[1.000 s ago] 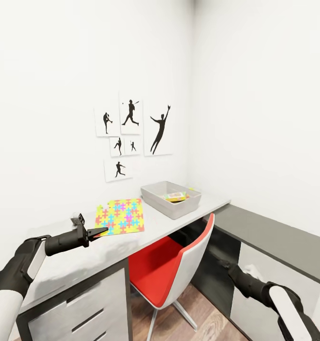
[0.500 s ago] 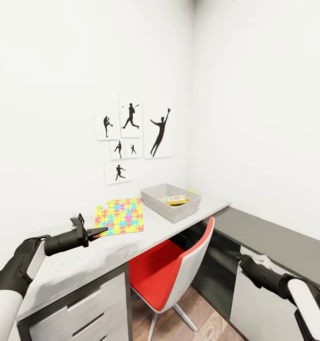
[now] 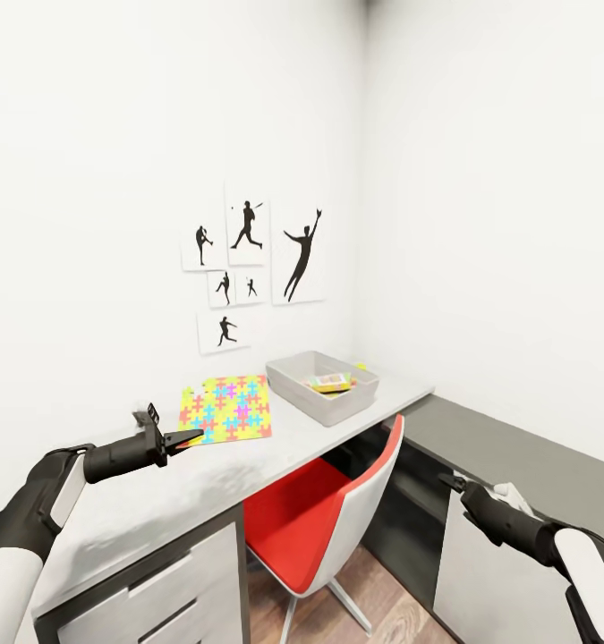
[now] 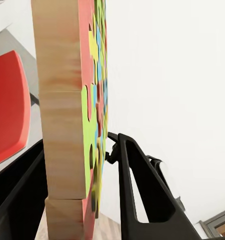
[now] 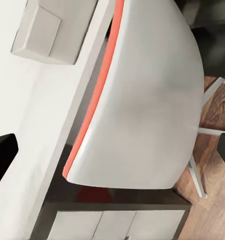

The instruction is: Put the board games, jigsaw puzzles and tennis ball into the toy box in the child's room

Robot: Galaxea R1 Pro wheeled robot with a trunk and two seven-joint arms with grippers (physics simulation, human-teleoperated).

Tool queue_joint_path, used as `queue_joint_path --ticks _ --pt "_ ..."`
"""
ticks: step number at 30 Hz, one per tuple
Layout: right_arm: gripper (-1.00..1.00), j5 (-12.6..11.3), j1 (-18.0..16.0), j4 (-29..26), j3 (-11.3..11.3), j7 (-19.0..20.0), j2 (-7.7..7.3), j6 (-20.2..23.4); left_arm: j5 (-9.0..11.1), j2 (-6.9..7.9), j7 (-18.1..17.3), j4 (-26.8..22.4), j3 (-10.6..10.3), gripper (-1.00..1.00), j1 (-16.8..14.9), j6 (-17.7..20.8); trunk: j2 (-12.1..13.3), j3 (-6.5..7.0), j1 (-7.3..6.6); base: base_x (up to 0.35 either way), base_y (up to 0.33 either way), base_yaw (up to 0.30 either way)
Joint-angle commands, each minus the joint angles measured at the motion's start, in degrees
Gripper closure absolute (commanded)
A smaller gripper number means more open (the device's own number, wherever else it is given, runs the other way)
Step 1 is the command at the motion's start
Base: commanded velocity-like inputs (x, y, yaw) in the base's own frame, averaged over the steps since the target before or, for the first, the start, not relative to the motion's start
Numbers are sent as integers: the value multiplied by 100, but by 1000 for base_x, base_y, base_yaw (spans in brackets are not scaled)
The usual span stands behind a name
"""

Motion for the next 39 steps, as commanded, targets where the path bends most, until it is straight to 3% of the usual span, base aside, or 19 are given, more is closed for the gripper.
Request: queue_joint_path --ticks 1,17,28,30,34,37,39 --pt "-100 -59 -5 -9 -5 -57 0 23 7 1 -10 1 0 100 -3 51 37 11 -22 0 0 0" --pt "-100 -57 -1 -136 -225 -58 21 172 0 1 -14 2 -1 100 -8 51 679 298 -374 0 0 0" --pt "-100 -59 -2 -194 -245 -54 20 182 -1 -6 -14 2 -8 100 -10 51 1120 495 -616 0 0 0" --pt "-100 -59 -3 -291 -249 -48 14 223 -3 -7 -13 2 -9 100 -10 51 1200 531 -659 0 0 0" --pt "-100 -62 -4 -1021 -267 -31 12 558 -1 -8 -14 2 -9 100 -10 51 1360 603 -747 0 0 0" --pt "-100 -139 -4 -1367 -586 104 16 941 3 -9 -15 2 -8 100 -10 51 1481 657 -813 0 0 0" --pt "-100 -371 -5 -1450 -889 620 9 1061 4 -14 -16 2 -3 100 -10 51 1561 693 -857 0 0 0"
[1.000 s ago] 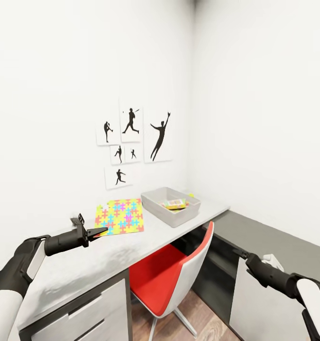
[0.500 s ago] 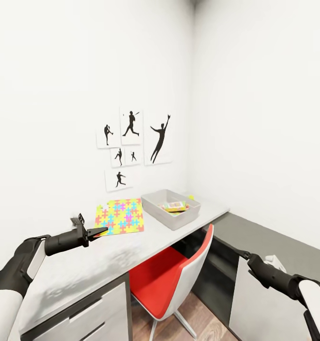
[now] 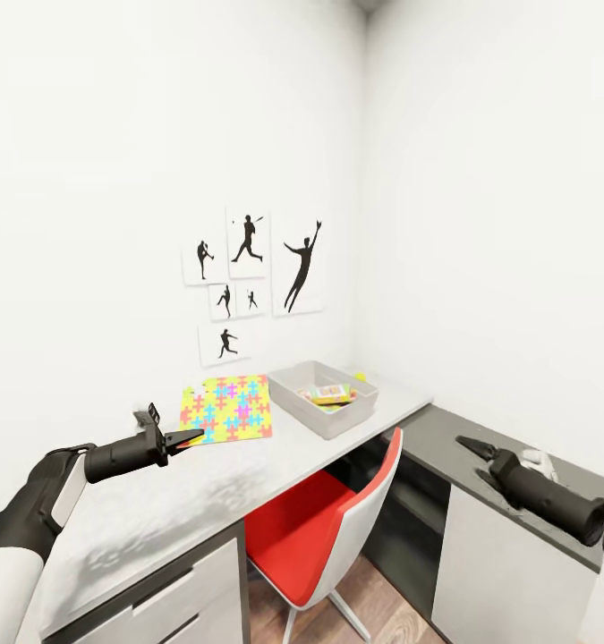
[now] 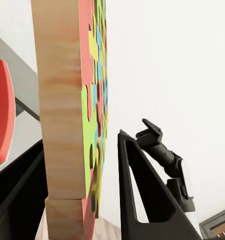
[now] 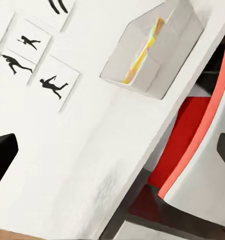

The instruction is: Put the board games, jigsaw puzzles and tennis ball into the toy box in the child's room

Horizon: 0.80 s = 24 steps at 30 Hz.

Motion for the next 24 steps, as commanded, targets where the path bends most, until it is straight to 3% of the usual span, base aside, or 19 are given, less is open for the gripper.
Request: queue_joint_path --ticks 1,6,8,12,24 --pt "-100 -94 -5 -18 -82 265 -3 29 7 0 -9 1 0 100 -4 51 36 10 -22 0 0 0" --pt "-100 -233 -6 -41 -251 1709 -11 29 7 -15 -1 1 -1 100 -4 51 237 100 -132 0 0 0" --pt "-100 -207 -1 -43 -268 2070 0 29 11 -13 -1 1 0 100 -4 51 317 135 -176 0 0 0" --pt "-100 -180 3 -44 -266 2312 62 29 50 2 -2 1 14 100 -4 51 477 207 -263 0 0 0" --pt "-100 -158 5 -40 -272 2355 139 29 92 5 -48 44 81 100 -4 51 959 423 -527 0 0 0"
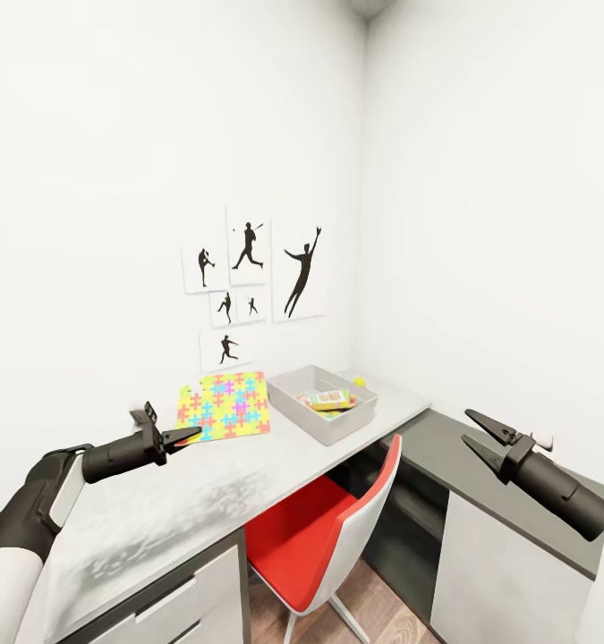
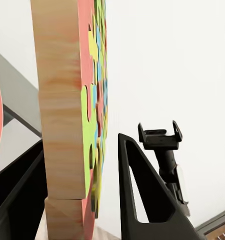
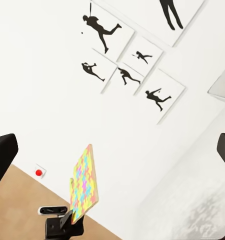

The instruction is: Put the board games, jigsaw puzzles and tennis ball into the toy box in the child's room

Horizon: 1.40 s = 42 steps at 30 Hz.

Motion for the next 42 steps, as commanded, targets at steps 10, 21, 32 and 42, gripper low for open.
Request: queue_joint_path --ticks 10,21,32,42 --pt "-100 60 -8 5 -18 63 47 23 29 -7 -11 64 147 100 -4 53 396 171 -219 0 0 0" --pt "-100 62 -4 6 -6 37 93 23 33 -18 -3 81 303 100 -4 53 837 394 -461 0 0 -70" --pt "-100 63 -6 6 -5 26 138 23 25 -23 13 86 307 100 -4 53 1278 663 -702 0 0 -191" --pt "-100 63 -2 6 6 21 146 23 24 -20 13 89 307 100 -4 53 1679 852 -922 0 0 -27"
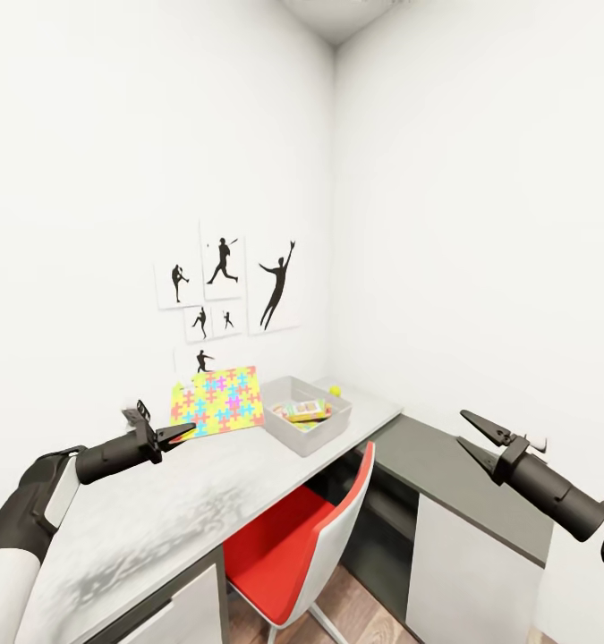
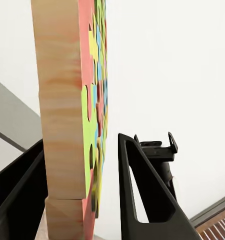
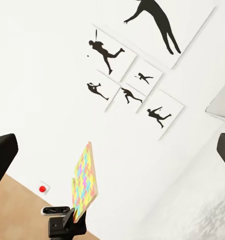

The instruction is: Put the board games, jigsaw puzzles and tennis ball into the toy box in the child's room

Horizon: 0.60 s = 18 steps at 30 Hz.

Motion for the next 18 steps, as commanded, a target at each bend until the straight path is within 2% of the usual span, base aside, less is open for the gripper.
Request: queue_joint_path --ticks 1,7,18 --pt "-100 58 -4 2 -8 57 3 24 9 -1 -9 2 0 100 -1 52 39 17 -21 0 0 -2" --pt "-100 58 -9 10 -6 50 0 24 13 1 -8 2 0 100 -1 52 280 115 -153 0 0 -97" --pt "-100 58 -6 11 -6 41 7 24 12 6 -9 2 0 100 -1 52 721 271 -394 0 0 -244"
